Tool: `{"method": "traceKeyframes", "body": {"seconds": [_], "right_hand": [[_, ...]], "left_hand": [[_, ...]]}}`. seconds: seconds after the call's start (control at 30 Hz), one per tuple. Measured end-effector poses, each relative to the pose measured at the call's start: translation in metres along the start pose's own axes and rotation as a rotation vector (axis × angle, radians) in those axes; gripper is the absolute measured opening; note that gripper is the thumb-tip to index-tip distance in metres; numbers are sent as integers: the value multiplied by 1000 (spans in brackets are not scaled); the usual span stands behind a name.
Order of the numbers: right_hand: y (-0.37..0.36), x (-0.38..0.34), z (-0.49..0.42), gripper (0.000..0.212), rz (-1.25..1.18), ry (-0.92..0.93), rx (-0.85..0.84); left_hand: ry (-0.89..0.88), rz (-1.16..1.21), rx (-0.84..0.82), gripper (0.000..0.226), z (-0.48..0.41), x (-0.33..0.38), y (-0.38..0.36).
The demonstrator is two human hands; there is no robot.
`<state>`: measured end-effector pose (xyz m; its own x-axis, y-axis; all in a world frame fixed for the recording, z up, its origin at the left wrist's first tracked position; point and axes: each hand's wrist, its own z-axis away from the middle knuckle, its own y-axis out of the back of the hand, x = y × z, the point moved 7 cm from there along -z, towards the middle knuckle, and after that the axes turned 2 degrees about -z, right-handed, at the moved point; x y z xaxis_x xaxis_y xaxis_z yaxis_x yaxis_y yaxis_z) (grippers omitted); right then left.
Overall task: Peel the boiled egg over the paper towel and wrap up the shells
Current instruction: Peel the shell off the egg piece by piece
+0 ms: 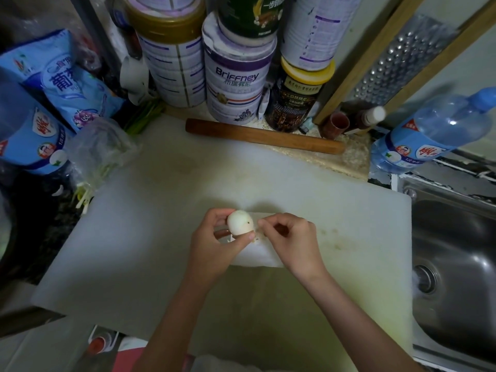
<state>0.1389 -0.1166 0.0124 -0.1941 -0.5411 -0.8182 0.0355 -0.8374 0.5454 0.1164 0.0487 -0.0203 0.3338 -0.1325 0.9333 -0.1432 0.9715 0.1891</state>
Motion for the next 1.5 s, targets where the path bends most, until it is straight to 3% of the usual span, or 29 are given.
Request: {"method": "traceKeyframes", "body": {"seconds": [0.33,0.8,0.97,1.03,1.2,1.5], "right_hand": [[-5,-15,8,9,8,6,-11],[-4,-34,16,17,350,212,26],[-5,-33,12,16,455,188,18],[-2,-27,8,13,390,120,16],[8,-6,-1,11,106,-100,-26],[4,-2,0,12,45,-37,-40]], "left_hand": [[-293,-458,121,37,10,35,-6],[-368,-634,133,33,14,44,-13],[-366,-648,106,35,13,42,-16],[-338,-626,99,36,13,39,-16],[-107,-260,42,41,6,19,-7],[-77,-175,46,44,4,11,-3]]}}
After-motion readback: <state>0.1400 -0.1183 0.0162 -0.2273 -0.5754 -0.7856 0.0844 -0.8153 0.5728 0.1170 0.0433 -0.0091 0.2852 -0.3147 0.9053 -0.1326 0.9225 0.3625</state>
